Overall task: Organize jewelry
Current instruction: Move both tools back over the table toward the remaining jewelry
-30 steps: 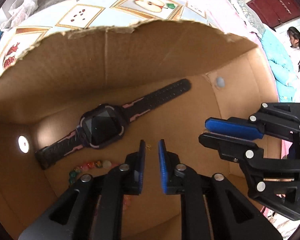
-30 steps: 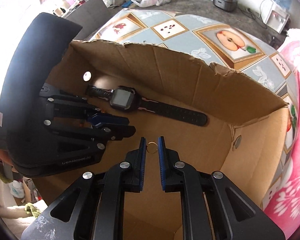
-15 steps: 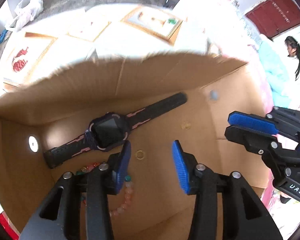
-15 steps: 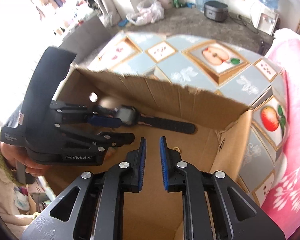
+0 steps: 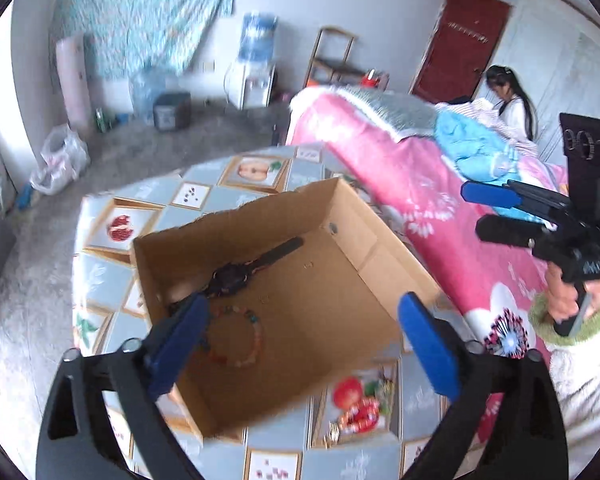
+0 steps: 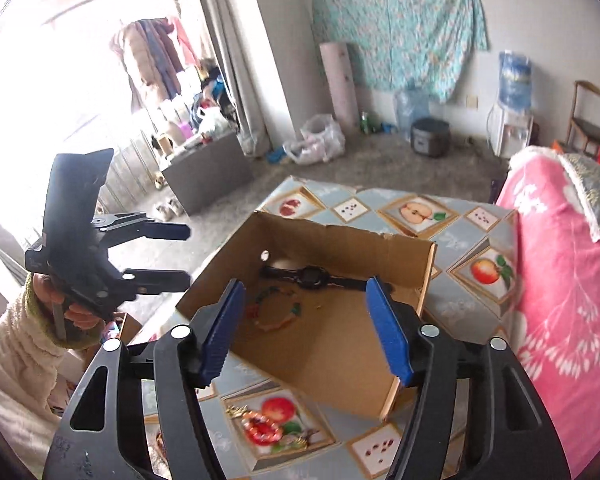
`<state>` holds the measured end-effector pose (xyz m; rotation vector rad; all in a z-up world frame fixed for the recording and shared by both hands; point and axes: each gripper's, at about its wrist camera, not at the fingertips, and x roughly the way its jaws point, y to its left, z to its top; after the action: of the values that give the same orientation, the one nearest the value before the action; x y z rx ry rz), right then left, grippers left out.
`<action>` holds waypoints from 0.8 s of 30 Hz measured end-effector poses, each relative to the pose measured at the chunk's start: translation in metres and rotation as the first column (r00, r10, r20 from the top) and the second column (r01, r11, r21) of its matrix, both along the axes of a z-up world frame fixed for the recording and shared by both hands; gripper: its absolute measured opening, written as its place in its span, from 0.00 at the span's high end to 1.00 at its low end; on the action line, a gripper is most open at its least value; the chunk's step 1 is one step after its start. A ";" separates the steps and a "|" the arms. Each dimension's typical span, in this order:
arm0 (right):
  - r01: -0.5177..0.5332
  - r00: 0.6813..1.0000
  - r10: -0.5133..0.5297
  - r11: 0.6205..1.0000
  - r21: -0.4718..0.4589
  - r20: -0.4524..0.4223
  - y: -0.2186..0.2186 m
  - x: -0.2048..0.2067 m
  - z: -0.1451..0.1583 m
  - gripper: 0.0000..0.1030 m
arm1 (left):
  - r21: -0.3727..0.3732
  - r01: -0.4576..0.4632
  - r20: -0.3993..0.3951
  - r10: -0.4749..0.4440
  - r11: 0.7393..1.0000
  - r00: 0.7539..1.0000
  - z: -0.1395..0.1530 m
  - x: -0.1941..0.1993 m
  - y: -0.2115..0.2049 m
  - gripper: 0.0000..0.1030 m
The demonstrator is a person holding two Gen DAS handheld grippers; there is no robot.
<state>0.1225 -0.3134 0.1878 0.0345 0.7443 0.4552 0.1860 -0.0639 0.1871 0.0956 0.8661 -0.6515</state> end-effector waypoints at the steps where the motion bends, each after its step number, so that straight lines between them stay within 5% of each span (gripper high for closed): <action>1: 0.000 1.000 -0.001 1.000 0.027 0.019 -0.002 -0.016 -0.001 0.37 | 0.000 -0.004 0.022 0.004 1.000 1.000 -0.001 -0.010 0.003 0.06; 6: 0.031 0.999 -0.032 0.990 0.137 0.007 -0.009 -0.060 -0.029 0.36 | -0.002 -0.050 0.102 0.050 0.999 0.994 -0.027 -0.075 0.025 0.05; 12: 0.126 0.990 -0.116 0.984 0.123 -0.086 -0.001 -0.098 -0.095 0.36 | 0.036 -0.126 -0.041 0.128 0.991 0.991 -0.117 -0.112 0.030 0.05; 17: 0.169 0.969 -0.155 0.984 0.059 -0.191 0.018 -0.114 -0.147 0.38 | 0.210 -0.227 -0.101 0.252 0.951 0.962 -0.200 -0.118 0.028 0.06; 20: 0.188 0.951 -0.169 0.981 0.050 -0.260 0.023 -0.115 -0.169 0.46 | 0.293 -0.238 -0.093 0.276 0.926 0.957 -0.225 -0.119 0.025 0.06; 24: 0.229 0.932 -0.219 0.973 0.003 -0.288 0.025 -0.112 -0.181 0.54 | 0.277 -0.247 -0.065 0.275 0.929 0.959 -0.230 -0.124 0.025 0.05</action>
<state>0.0103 -0.2885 0.0065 0.2224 1.0048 0.2463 0.0622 -0.0386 -0.0431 0.1866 1.0430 -0.2886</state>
